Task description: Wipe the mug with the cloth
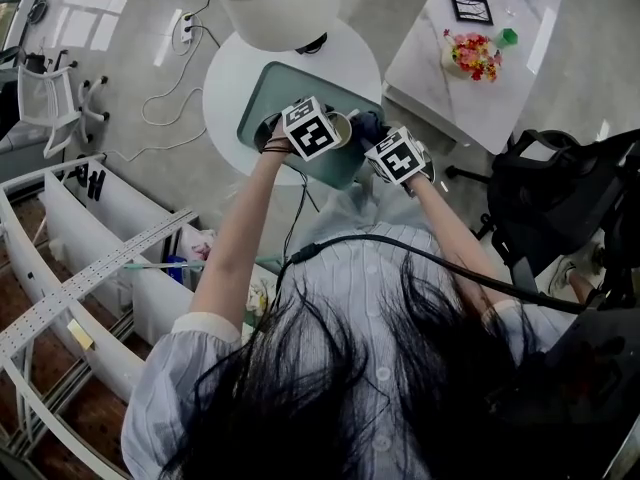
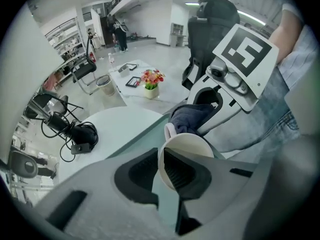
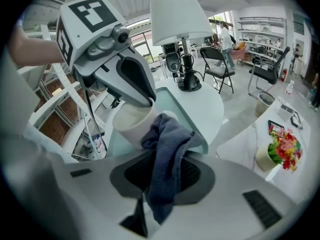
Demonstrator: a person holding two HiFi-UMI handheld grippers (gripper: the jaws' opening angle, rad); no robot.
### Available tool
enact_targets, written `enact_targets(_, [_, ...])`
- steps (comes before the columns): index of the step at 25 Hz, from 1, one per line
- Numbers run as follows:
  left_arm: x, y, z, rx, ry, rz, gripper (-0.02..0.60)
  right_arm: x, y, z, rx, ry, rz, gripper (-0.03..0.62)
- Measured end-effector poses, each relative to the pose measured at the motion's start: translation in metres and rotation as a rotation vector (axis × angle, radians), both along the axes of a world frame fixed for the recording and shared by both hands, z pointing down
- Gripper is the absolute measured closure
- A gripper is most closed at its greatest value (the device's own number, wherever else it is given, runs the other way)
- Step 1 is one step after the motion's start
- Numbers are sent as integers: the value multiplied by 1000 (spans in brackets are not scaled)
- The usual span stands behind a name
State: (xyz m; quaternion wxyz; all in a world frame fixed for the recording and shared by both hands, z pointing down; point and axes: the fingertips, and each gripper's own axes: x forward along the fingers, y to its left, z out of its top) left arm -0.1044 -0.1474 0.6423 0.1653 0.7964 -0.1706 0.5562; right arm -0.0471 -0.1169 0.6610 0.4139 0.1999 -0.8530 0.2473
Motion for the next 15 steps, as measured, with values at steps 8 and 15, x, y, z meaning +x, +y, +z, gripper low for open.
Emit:
enact_targets(8, [-12, -5, -2, 11, 36, -266, 532, -2, 1, 0, -4, -1, 1, 500])
enact_targets(15, [-33, -7, -2, 0, 88, -612, 531, -6, 3, -3, -1, -3, -7, 500])
